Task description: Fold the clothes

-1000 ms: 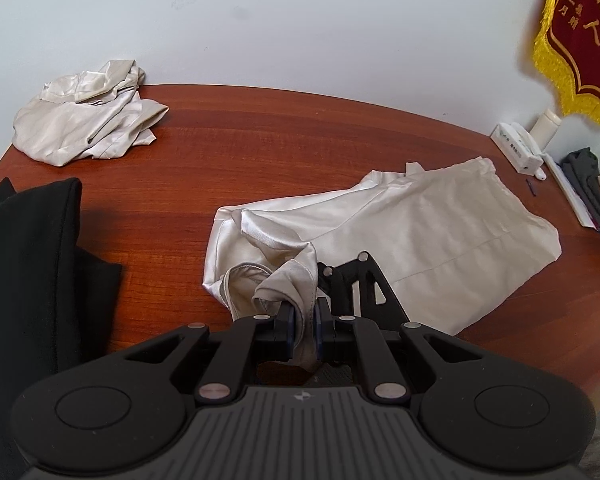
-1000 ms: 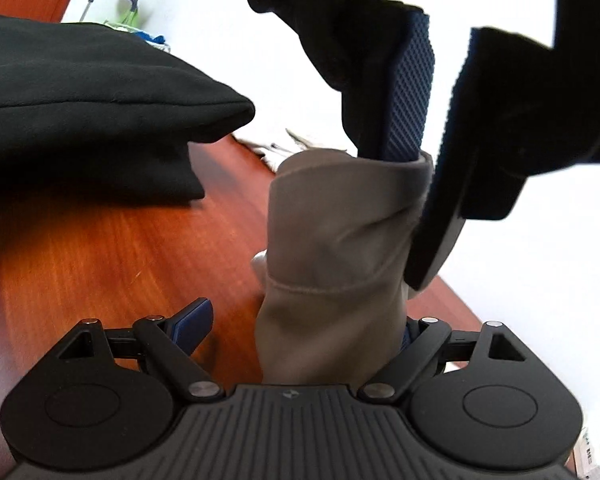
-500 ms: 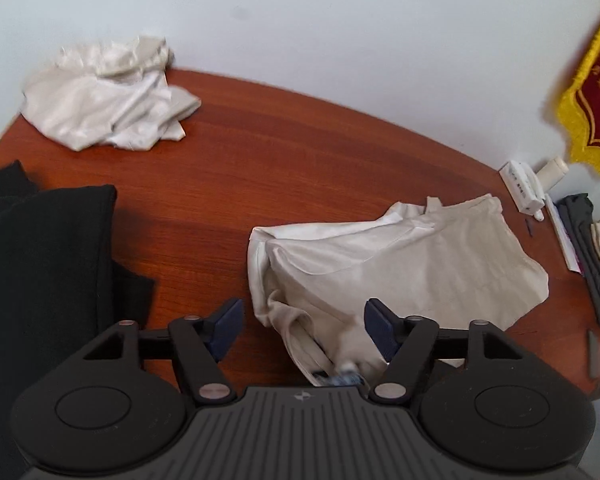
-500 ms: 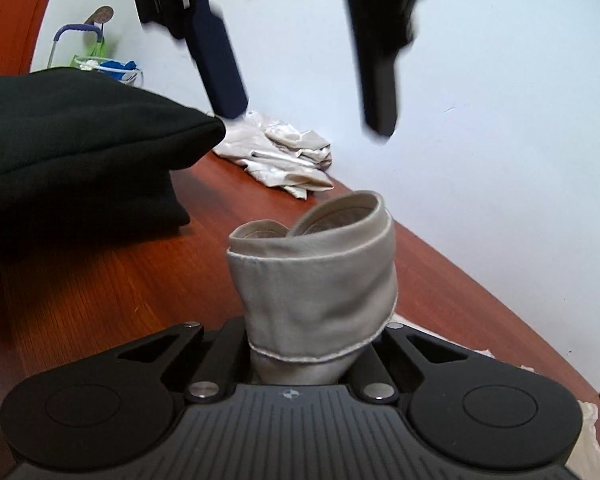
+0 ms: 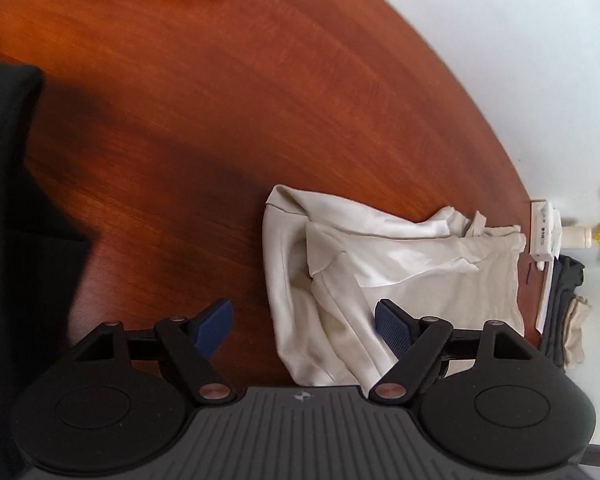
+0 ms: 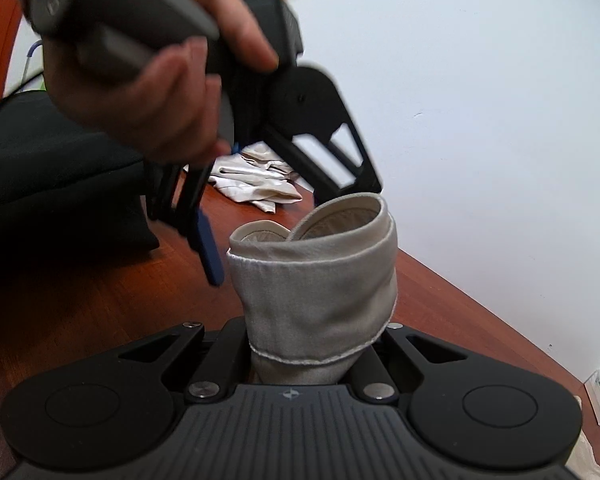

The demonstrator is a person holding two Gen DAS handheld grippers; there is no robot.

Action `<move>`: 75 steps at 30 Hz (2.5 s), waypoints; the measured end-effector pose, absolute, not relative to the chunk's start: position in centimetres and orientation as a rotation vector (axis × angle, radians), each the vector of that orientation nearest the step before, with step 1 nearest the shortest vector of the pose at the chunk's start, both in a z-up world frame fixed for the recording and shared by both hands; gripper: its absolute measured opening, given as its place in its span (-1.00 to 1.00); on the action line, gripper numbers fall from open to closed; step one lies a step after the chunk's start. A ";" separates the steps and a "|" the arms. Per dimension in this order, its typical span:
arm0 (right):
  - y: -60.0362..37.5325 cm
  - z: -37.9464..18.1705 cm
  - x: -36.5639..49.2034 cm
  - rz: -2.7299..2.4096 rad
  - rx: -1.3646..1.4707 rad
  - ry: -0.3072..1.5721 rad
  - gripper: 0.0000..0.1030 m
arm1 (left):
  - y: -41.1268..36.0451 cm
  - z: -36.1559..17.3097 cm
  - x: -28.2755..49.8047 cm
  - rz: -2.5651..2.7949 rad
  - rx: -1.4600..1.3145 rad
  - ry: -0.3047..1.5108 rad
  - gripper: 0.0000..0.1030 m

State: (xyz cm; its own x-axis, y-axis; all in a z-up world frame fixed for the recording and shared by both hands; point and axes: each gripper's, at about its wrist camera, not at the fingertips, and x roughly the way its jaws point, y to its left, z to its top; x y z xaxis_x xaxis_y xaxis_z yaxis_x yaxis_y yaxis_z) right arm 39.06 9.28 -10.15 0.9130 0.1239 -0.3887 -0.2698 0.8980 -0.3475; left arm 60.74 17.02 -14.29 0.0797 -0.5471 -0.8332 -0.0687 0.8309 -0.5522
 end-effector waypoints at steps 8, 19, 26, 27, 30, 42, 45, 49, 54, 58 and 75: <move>8.5 -9.6 38.7 0.218 -0.382 0.359 -0.91 | 16.0 -15.6 62.1 -0.410 -0.598 1.478 0.55; 4.0 -8.4 38.6 0.186 -0.157 0.374 -0.92 | 13.2 -12.7 62.7 -0.487 -0.504 1.405 -0.77; -1.1 -7.4 38.5 0.125 0.027 0.360 -0.92 | 8.1 -9.2 62.7 -0.544 -0.396 1.317 -0.82; -1.7 -7.3 38.5 0.117 0.046 0.358 -0.92 | 7.3 -9.1 62.8 -0.556 -0.383 1.312 -0.82; -4.6 -7.4 38.5 0.085 0.120 0.349 -0.92 | 4.9 -8.9 63.1 -0.587 -0.348 1.305 -0.82; -14.8 -11.8 41.6 -0.018 0.253 0.379 -0.92 | -5.2 -9.7 63.7 -0.664 -0.207 1.323 -0.82; -17.2 -12.7 41.4 -0.032 0.287 0.384 -0.92 | -7.2 -10.0 63.6 -0.674 -0.191 1.326 -0.82; -19.8 -13.2 40.8 -0.040 0.323 0.387 -0.92 | -9.5 -10.4 63.3 -0.694 -0.174 1.321 -0.82; -21.8 -13.4 40.5 -0.045 0.366 0.402 -0.92 | -12.3 -11.5 63.3 -0.707 -0.140 1.329 -0.82; -23.3 -14.7 40.5 -0.041 0.424 0.426 -0.91 | -14.2 -12.4 63.0 -0.718 -0.086 1.312 -0.82; -25.3 -16.9 38.6 -0.174 0.456 0.485 0.38 | -16.5 -14.3 62.4 -0.778 -0.011 1.315 -0.73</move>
